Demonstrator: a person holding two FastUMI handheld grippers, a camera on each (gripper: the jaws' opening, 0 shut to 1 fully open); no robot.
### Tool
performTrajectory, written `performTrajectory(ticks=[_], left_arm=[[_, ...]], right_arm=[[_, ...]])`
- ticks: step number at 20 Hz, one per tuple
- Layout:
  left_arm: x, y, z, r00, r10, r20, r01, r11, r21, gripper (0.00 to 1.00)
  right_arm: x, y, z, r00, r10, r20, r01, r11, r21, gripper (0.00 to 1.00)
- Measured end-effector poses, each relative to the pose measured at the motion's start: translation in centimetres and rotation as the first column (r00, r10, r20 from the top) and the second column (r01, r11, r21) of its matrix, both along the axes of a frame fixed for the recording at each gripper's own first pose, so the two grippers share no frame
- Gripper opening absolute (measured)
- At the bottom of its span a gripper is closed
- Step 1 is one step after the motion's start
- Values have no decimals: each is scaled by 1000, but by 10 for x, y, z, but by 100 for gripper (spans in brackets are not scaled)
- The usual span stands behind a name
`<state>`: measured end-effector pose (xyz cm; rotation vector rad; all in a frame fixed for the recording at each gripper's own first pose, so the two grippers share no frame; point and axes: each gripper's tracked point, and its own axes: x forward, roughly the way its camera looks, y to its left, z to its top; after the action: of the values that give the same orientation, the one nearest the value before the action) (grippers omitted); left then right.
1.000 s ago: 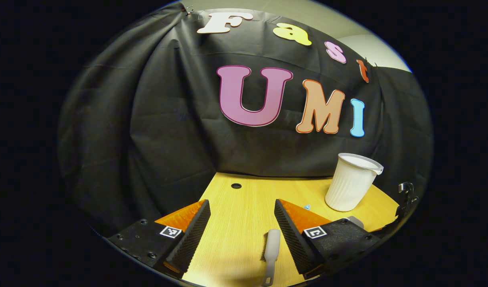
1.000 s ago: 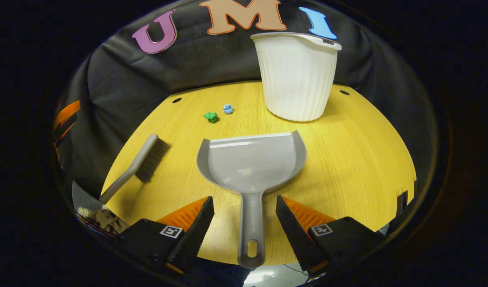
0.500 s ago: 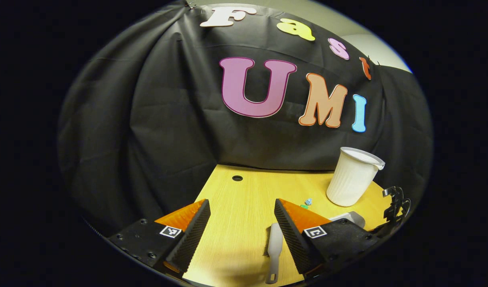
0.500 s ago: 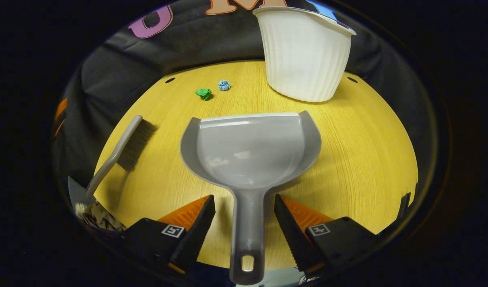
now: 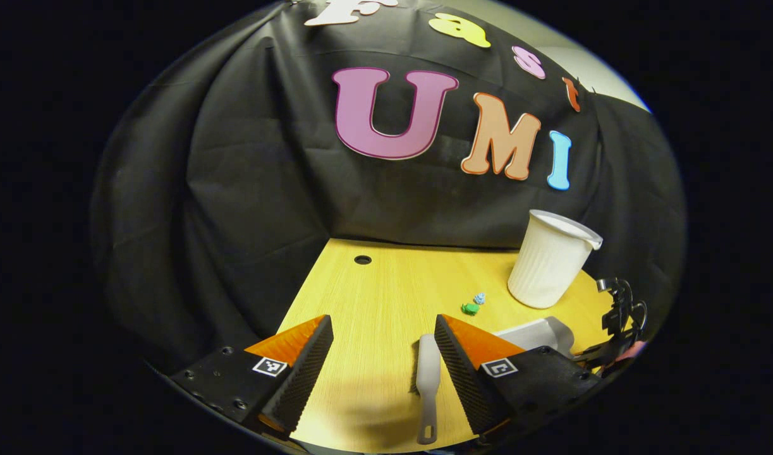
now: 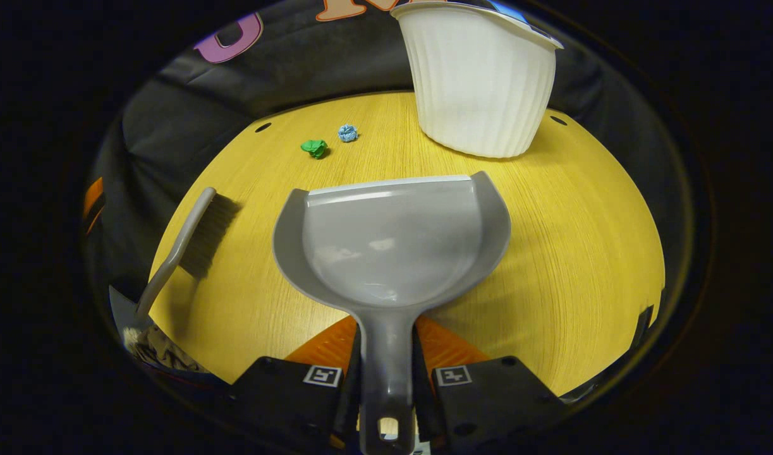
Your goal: Pick up the small broom and dustpan from the desktop, sweep the trash into the dustpan with the broom, and then empty the trash into the garbage bin.
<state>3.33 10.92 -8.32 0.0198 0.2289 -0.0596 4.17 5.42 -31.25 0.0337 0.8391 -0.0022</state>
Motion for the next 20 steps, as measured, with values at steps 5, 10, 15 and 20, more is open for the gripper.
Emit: performTrajectory(ticks=[5, 10, 15, 20], left_arm=[[5, -18, -24, 993, -78, -87, 81, 996, 28, 95], [-1, -28, -70, 960, -117, -253, 124, 992, 12, 94], [-17, -32, -115, 889, -136, -436, 163, 986, 25, 96], [-30, -51, -151, 809, -165, -564, 210, 978, 16, 92]], right_arm=[[0, -1, -2, 1000, 9, -18, -9, 1000, 11, 40], [1, 1, -3, 1000, 4, -28, -3, 1000, 26, 40], [4, 0, -3, 1000, 12, -28, -11, 999, 34, 40], [5, -1, -5, 999, 21, -38, -20, 999, 31, 40]])
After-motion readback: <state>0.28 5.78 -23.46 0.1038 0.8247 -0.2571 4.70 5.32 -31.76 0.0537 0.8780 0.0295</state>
